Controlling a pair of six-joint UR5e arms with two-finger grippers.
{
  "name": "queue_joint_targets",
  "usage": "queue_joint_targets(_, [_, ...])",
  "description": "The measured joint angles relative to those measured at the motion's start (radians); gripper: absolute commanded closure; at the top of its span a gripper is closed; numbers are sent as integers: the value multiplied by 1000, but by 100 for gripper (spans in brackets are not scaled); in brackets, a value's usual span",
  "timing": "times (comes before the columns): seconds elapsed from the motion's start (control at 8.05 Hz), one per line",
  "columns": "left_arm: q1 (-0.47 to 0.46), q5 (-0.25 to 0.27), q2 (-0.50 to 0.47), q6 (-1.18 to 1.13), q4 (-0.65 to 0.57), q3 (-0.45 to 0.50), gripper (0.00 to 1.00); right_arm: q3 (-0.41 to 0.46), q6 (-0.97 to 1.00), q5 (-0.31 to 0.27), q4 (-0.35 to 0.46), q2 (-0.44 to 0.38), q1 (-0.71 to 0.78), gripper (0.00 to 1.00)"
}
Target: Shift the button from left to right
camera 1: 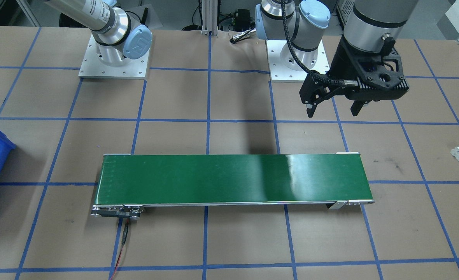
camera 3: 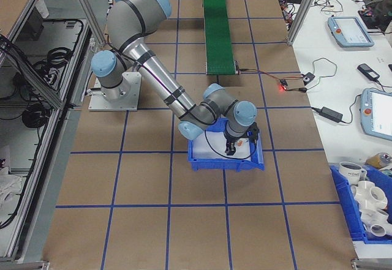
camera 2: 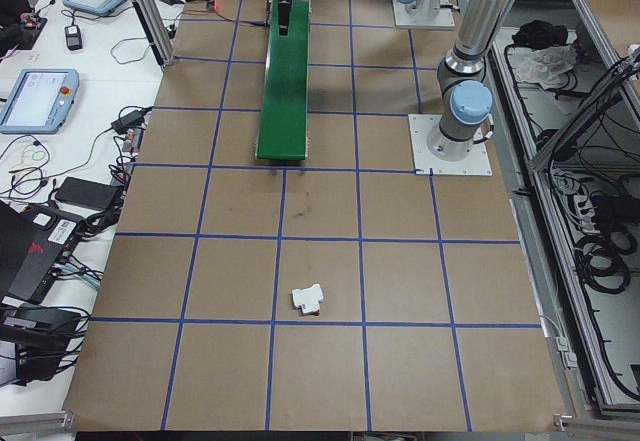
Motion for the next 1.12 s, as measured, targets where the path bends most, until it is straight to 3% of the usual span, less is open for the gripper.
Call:
queue_joint_targets(0.37, [0,0,0,-2,0,0,0,2,-16,-8,57,-86,0,0])
queue_joint_targets(0.87, [0,0,0,-2,0,1,0,1,-13,-24,321,-336,49,0])
queue_joint_targets(1.12, [0,0,0,1,0,4,0,0,105,-26,380,-451,185,0])
